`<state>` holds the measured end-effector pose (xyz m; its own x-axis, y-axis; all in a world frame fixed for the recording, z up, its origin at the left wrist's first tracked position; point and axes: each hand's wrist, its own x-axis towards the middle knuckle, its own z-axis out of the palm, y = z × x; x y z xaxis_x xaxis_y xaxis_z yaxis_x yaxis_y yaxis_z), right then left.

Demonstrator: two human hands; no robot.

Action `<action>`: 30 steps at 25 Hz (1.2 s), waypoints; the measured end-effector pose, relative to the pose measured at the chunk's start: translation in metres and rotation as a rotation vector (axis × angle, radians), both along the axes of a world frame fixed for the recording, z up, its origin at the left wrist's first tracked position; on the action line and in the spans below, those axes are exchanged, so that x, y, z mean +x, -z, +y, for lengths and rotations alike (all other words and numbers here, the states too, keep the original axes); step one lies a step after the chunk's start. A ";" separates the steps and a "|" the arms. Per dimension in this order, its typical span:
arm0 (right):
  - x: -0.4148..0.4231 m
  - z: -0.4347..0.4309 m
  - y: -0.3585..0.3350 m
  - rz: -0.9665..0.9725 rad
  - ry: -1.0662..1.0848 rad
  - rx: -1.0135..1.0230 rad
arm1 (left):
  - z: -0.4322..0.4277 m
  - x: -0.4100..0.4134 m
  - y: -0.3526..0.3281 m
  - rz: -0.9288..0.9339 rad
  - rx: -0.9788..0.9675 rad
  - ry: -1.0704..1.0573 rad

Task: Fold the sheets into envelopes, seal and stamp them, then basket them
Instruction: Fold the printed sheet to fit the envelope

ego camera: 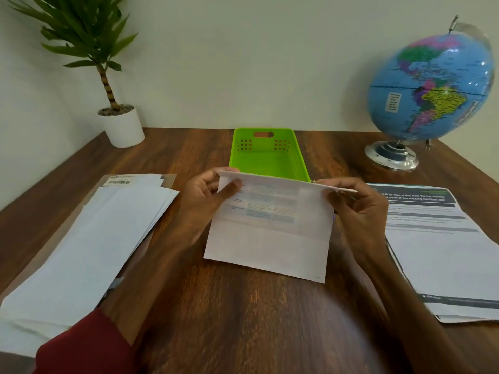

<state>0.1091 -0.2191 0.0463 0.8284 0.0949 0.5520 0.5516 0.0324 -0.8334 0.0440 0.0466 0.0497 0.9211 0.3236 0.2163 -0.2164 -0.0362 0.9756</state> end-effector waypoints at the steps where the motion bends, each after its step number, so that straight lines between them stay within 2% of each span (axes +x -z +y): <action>1: 0.000 0.001 0.000 -0.039 0.020 -0.013 | -0.001 -0.001 -0.001 0.013 -0.001 -0.013; 4: -0.001 0.001 0.001 -0.101 0.058 -0.053 | -0.003 -0.003 -0.003 0.054 0.008 -0.048; 7: 0.001 -0.003 0.006 -0.140 0.082 -0.093 | -0.004 -0.001 -0.005 0.195 0.041 -0.093; 11: 0.007 -0.008 0.009 -0.175 0.113 -0.126 | -0.005 -0.003 -0.009 0.279 -0.222 0.036; 15: 0.010 -0.009 0.010 -0.167 0.094 -0.164 | -0.008 -0.006 -0.014 0.242 -0.177 0.136; 19: 0.013 -0.011 0.015 -0.092 0.058 -0.142 | -0.005 -0.006 -0.010 0.208 -0.020 0.136; 24: 0.007 -0.006 0.006 0.272 -0.116 0.155 | 0.000 -0.001 -0.004 0.161 0.020 0.049; 27: 0.003 -0.004 0.003 0.286 -0.150 0.079 | 0.001 0.000 -0.003 0.150 0.055 -0.003; 30: 0.003 -0.004 0.005 0.251 -0.039 -0.025 | 0.001 0.000 -0.004 0.139 0.037 -0.004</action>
<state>0.1123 -0.2236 0.0412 0.9346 0.1409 0.3267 0.3263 0.0269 -0.9449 0.0445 0.0478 0.0536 0.9416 0.3219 0.0985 -0.0790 -0.0730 0.9942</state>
